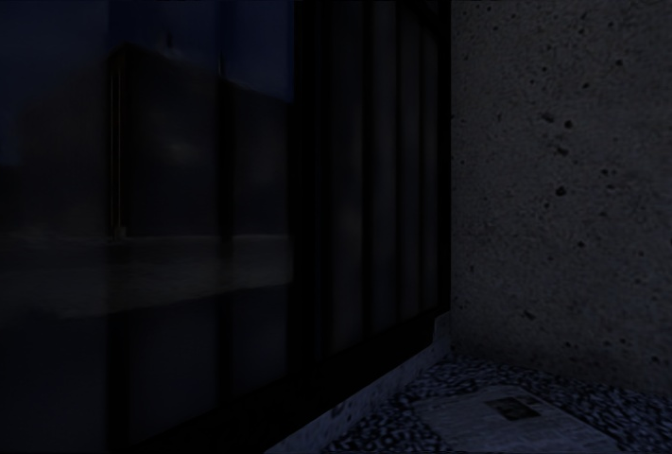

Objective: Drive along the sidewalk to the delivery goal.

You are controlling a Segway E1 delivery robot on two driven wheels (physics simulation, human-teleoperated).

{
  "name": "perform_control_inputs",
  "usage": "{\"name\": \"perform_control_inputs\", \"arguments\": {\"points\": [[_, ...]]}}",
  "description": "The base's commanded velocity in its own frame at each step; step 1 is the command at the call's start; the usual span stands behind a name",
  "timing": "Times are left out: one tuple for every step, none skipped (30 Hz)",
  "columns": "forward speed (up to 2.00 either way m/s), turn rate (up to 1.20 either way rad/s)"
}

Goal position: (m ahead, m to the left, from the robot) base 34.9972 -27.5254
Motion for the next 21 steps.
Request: {"name": "perform_control_inputs", "arguments": {"points": [[0.98, -0.91], [0.98, -0.91], [0.98, -0.91], [0.98, -0.91], [0.98, -0.91], [0.98, -0.91], [0.98, -0.91], [0.98, -0.91], [0.98, -0.91], [0.98, -0.91], [0.98, -0.91], [0.98, -0.91], [0.98, -0.91], [0.98, -0.91], [0.98, -0.91], [0.98, -0.91], [0.98, -0.91], [0.98, -0.91], [0.98, -0.91], [0.98, -0.91], [0.98, -0.91]]}}
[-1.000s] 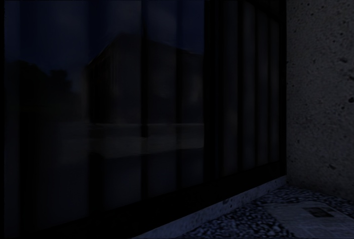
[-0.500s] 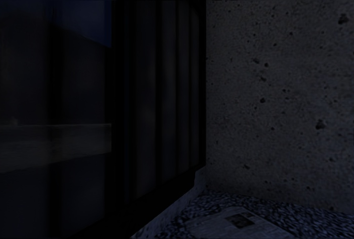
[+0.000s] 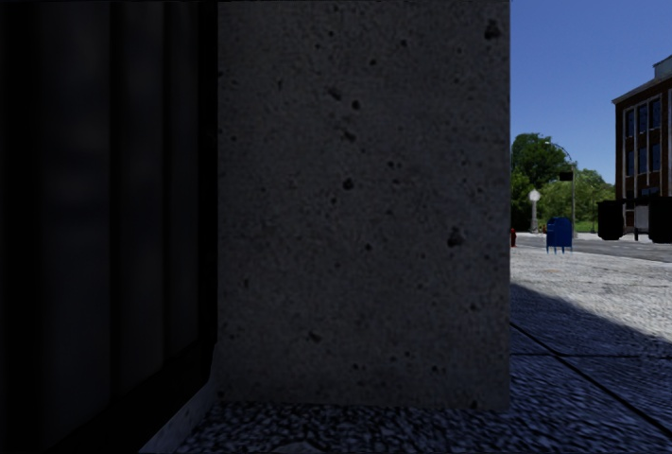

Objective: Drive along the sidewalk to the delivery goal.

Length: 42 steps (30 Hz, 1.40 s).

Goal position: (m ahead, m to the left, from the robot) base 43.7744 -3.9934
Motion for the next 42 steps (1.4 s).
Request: {"name": "perform_control_inputs", "arguments": {"points": [[0.98, -0.91], [0.98, -0.91], [0.98, -0.91], [0.98, -0.91], [0.98, -0.91], [0.98, -0.91], [0.98, -0.91], [0.98, -0.91], [0.98, -0.91], [0.98, -0.91], [0.98, -0.91], [0.98, -0.91], [0.98, -0.91], [0.98, -0.91], [0.98, -0.91], [0.97, -0.91], [0.97, -0.91], [0.96, -0.92], [0.95, -0.92], [0.94, -0.96], [0.93, -1.10], [0.91, -1.13], [0.91, -1.14], [0.91, -1.14], [0.91, -1.14], [0.91, -1.14], [0.91, -1.14], [0.91, -1.14], [0.91, -1.14], [0.91, -1.14], [0.91, -1.14], [0.91, -1.14], [0.91, -1.14], [0.91, -1.14], [0.91, -1.14], [0.91, -1.10], [0.91, -0.65], [0.91, -0.65], [0.91, 0.00], [0.91, 0.00], [0.90, 0.00], [0.90, 0.00]]}}
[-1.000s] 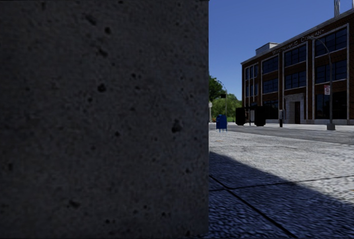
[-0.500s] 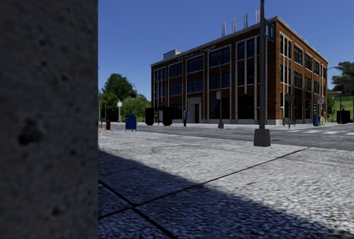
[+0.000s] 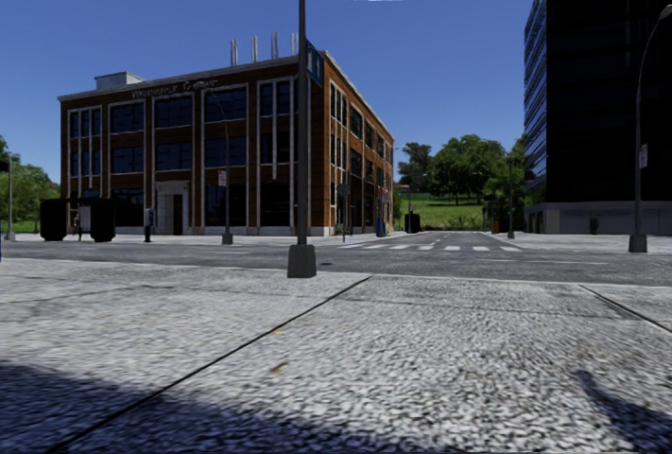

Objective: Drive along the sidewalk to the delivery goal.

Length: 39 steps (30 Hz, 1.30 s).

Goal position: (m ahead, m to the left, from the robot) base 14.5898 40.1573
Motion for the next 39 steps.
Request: {"name": "perform_control_inputs", "arguments": {"points": [[0.90, 0.00], [0.90, 0.00], [0.90, 0.00], [0.90, 0.00], [0.90, 0.02], [0.90, 0.10], [0.90, 0.10], [0.90, 0.18], [0.90, 0.27], [0.90, 0.33], [0.90, 0.38], [0.90, 0.38], [0.90, 0.43], [0.90, 0.53], [0.90, 0.57], [0.90, 0.58], [0.90, 0.58], [0.91, 0.58], [0.92, 0.58], [0.93, 0.58], [0.94, 0.58], [0.96, 0.58], [0.96, 0.58], [0.97, 0.58], [0.99, 0.58], [1.00, 0.58], [1.00, 0.58], [1.00, 0.58], [1.01, 0.58], [1.01, 0.58], [1.01, 0.58], [1.02, 0.58], [1.02, 0.58], [1.03, 0.58], [1.03, 0.58], [1.04, 0.58], [1.04, 0.58], [1.04, 0.58], [1.04, 0.58]]}}
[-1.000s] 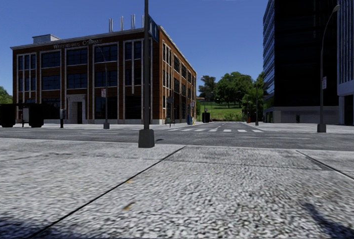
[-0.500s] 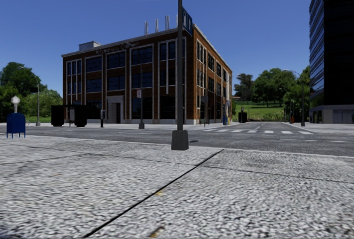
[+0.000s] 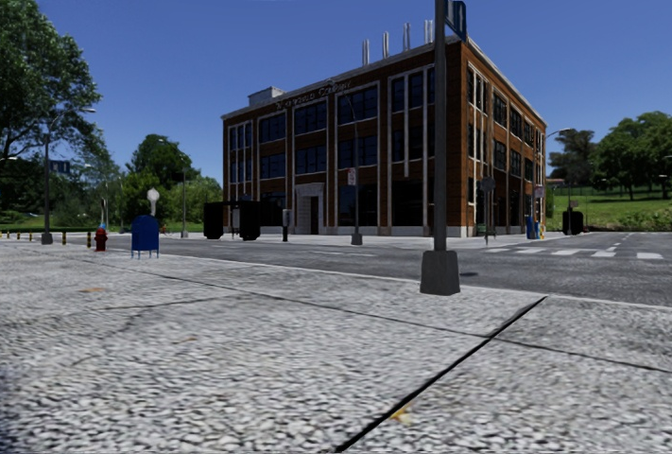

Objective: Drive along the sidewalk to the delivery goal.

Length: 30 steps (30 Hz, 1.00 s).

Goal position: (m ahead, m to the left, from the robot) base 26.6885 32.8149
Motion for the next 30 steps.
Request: {"name": "perform_control_inputs", "arguments": {"points": [[1.05, 0.58], [1.05, 0.58], [1.05, 0.58], [1.05, 0.58], [1.05, 0.58], [1.07, 0.59], [2.00, 0.59], [2.00, 0.59], [2.00, 0.59], [2.00, 0.59], [2.00, 0.59], [2.00, 0.59], [2.00, 0.59], [2.00, 0.59], [2.00, 0.59], [2.00, 0.59], [2.00, 0.59], [2.00, 0.59], [2.00, 0.59], [2.00, 0.59], [2.00, 0.59], [2.00, 0.59], [2.00, 0.59], [2.00, 0.59], [2.00, 0.59], [2.00, 0.59], [2.00, 0.59], [2.00, 0.59], [2.00, 0.59], [2.00, 0.59]]}}
